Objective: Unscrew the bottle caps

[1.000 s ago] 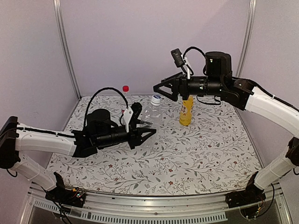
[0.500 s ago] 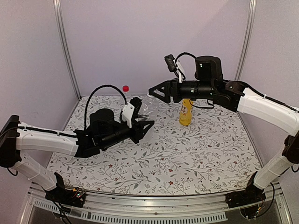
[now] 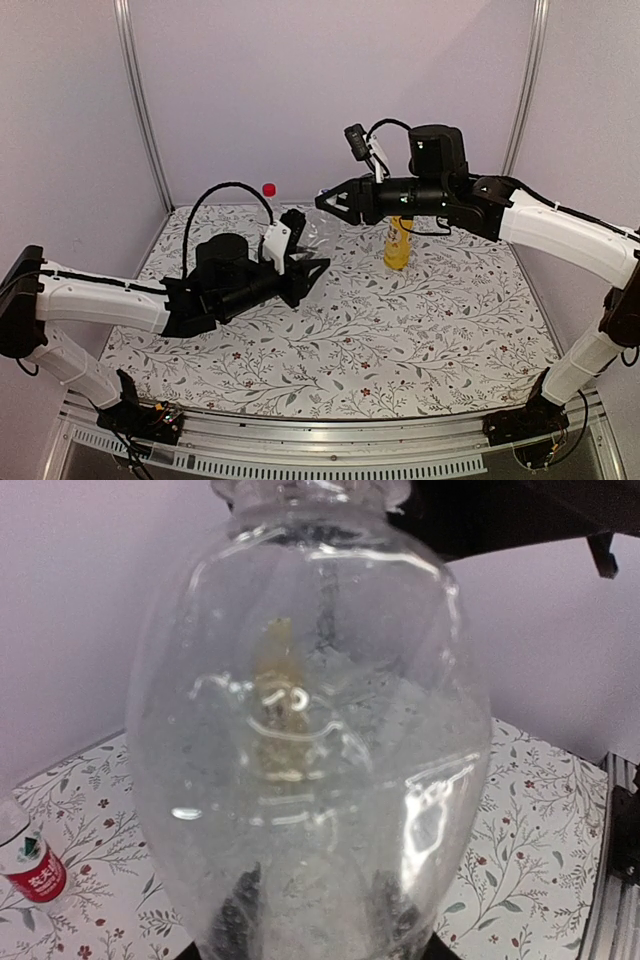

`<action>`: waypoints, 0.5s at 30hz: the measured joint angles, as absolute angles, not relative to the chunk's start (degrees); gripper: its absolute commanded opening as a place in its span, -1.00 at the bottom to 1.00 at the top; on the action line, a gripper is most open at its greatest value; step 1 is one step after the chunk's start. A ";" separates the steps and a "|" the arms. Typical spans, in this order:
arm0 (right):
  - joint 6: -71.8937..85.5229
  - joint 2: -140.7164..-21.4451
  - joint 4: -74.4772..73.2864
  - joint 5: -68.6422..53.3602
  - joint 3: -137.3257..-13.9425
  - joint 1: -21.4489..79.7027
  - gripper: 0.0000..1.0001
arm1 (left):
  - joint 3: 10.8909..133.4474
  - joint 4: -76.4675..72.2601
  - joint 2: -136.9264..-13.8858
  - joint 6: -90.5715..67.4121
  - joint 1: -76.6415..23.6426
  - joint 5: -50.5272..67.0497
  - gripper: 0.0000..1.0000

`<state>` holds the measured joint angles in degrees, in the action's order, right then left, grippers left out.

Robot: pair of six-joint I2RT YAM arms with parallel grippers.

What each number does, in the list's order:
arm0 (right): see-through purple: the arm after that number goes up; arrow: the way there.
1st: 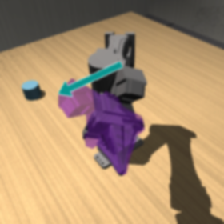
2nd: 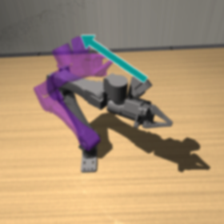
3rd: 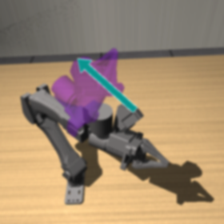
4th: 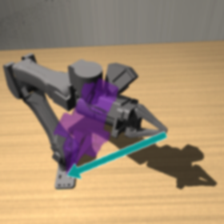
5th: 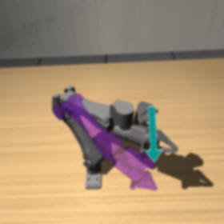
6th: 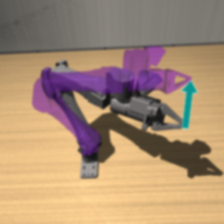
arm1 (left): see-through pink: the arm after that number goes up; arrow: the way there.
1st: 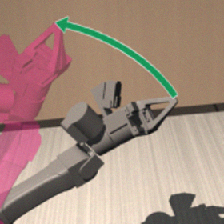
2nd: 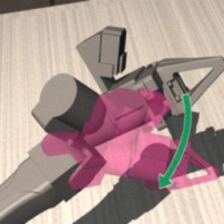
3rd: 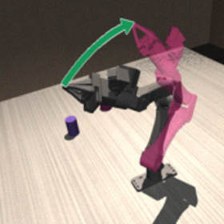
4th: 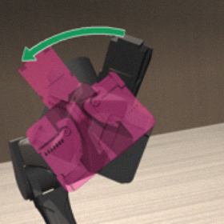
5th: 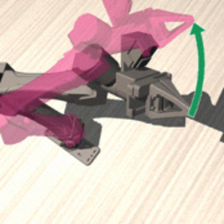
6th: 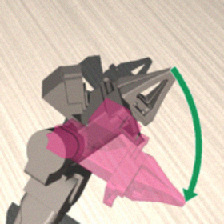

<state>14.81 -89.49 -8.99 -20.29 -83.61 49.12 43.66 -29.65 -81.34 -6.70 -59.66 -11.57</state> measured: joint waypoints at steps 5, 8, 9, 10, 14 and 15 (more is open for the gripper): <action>14.74 -89.56 -8.95 -20.49 -83.61 49.12 0.07 | 44.10 -29.15 -81.89 -6.07 -60.14 -12.29 -0.29; 14.52 -89.56 -8.93 -20.60 -83.61 49.12 0.06 | 44.12 -29.04 -82.26 -5.80 -60.34 -12.60 -0.29; 14.46 -89.56 -8.93 -20.67 -83.61 49.12 0.05 | 44.12 -28.95 -82.39 -5.76 -60.38 -12.67 -0.29; 14.41 -89.56 -8.95 -20.67 -83.61 49.15 0.04 | 44.12 -28.82 -82.52 -5.69 -60.40 -12.71 -0.29; 14.22 -89.56 -8.95 -20.67 -83.61 49.15 -0.08 | 44.12 -28.56 -82.65 -5.56 -60.55 -12.80 -0.30; 14.13 -89.56 -8.95 -20.67 -83.61 49.15 -0.11 | 44.12 -28.56 -82.65 -5.54 -60.60 -12.84 -0.29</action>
